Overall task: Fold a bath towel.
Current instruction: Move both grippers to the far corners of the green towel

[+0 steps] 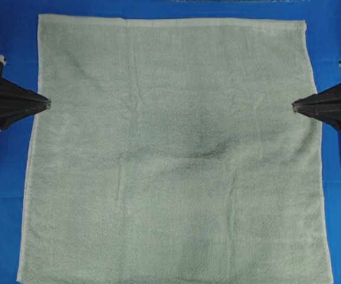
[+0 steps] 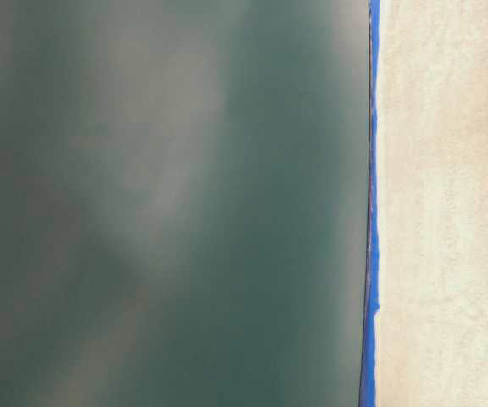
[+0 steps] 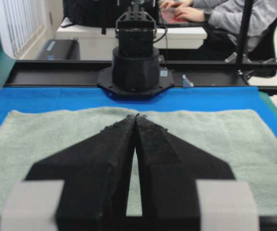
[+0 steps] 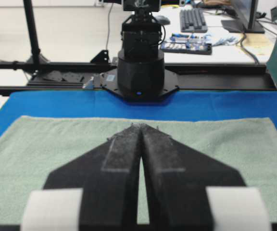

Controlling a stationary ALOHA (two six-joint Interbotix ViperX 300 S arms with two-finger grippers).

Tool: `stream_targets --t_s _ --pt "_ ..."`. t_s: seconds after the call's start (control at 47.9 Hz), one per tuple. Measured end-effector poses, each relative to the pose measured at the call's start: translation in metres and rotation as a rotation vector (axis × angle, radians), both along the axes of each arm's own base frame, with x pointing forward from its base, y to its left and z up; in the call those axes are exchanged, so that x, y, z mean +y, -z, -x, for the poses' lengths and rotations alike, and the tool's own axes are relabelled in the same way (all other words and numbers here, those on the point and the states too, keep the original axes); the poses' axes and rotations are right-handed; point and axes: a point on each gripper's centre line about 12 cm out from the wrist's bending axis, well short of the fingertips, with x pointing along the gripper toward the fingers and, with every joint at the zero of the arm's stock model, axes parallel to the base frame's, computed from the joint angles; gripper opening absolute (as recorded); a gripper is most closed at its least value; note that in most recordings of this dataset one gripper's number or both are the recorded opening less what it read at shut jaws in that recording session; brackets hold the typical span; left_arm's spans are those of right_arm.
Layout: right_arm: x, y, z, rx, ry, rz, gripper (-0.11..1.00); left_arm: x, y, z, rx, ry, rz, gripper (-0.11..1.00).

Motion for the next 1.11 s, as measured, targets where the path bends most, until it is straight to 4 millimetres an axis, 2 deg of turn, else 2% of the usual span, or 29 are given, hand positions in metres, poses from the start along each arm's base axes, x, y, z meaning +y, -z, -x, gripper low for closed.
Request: stream_targets --t_s 0.125,0.23,0.48,0.585,0.648,0.689,0.815,0.877,0.898,0.94,1.024,1.107 --pt "0.000 -0.001 -0.003 0.018 0.001 -0.002 0.01 0.000 0.006 -0.005 0.049 -0.001 0.005 0.01" --pt "-0.007 -0.001 -0.008 0.100 0.032 -0.006 0.01 0.006 0.006 -0.010 0.098 -0.030 0.001 0.01" --pt "-0.045 -0.005 -0.019 0.368 0.202 -0.037 0.02 0.041 0.014 -0.027 0.350 -0.176 0.005 0.01" --pt "-0.070 -0.002 -0.021 0.503 0.300 -0.063 0.02 0.060 0.015 -0.029 0.438 -0.250 0.015 0.02" --pt "-0.087 0.003 -0.022 0.594 0.363 -0.081 0.02 0.075 0.017 -0.029 0.506 -0.304 0.024 0.12" --pt "-0.100 0.010 -0.022 0.667 0.405 -0.094 0.08 0.083 0.019 -0.029 0.553 -0.332 0.022 0.23" --pt "-0.130 0.029 -0.020 0.858 0.487 -0.108 0.46 0.110 0.029 -0.028 0.687 -0.403 0.007 0.62" --pt "-0.143 0.038 -0.018 0.946 0.511 -0.117 0.62 0.124 0.035 -0.027 0.754 -0.426 -0.025 0.77" --pt "-0.148 0.041 -0.018 0.971 0.518 -0.120 0.63 0.129 0.037 -0.027 0.776 -0.434 -0.028 0.81" --pt "-0.157 0.046 -0.017 1.022 0.530 -0.129 0.60 0.137 0.041 -0.027 0.814 -0.450 -0.021 0.83" --pt "-0.176 0.056 -0.014 1.121 0.542 -0.141 0.54 0.157 0.047 -0.028 0.896 -0.484 0.003 0.77" --pt "-0.195 0.064 -0.014 1.187 0.541 -0.145 0.55 0.181 0.056 -0.031 0.996 -0.499 0.009 0.76"
